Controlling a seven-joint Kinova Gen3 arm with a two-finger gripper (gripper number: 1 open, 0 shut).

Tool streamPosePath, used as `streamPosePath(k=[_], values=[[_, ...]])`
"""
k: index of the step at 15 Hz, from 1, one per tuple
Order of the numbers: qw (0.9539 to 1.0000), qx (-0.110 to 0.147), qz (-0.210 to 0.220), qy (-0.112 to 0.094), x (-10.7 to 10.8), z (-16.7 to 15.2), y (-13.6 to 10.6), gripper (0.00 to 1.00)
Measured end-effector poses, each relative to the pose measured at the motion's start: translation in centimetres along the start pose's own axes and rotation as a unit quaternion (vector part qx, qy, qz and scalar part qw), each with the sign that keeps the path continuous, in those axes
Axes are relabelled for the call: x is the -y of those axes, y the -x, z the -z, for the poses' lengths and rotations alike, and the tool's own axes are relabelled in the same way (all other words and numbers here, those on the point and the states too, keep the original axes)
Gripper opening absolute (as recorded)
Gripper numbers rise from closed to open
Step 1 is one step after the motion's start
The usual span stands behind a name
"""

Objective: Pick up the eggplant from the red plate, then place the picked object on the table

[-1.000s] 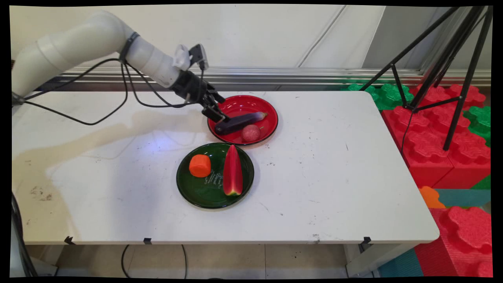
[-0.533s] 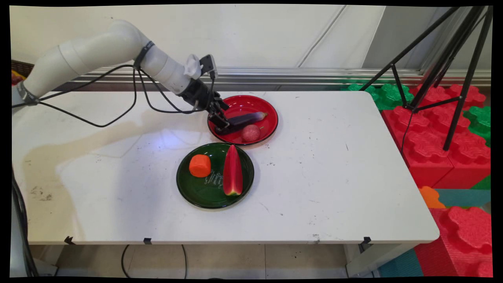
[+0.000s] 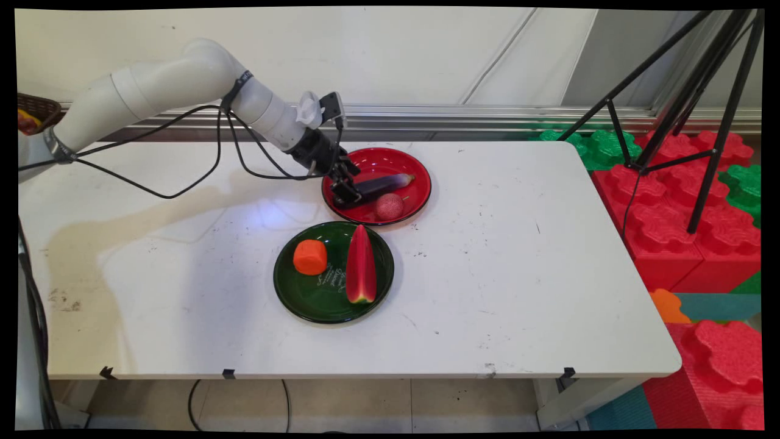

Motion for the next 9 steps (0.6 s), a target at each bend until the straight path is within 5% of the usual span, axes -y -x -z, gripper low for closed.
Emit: streamPosePath(k=[1,2,9], values=[[1.0,0.0,0.0,0.0,0.06,-0.16,-0.08,1.0],[1.0,-0.001,0.0,0.0,0.09,-0.25,-0.14,0.0],[1.0,-0.003,0.001,-0.001,0.25,-0.68,-0.45,0.0]])
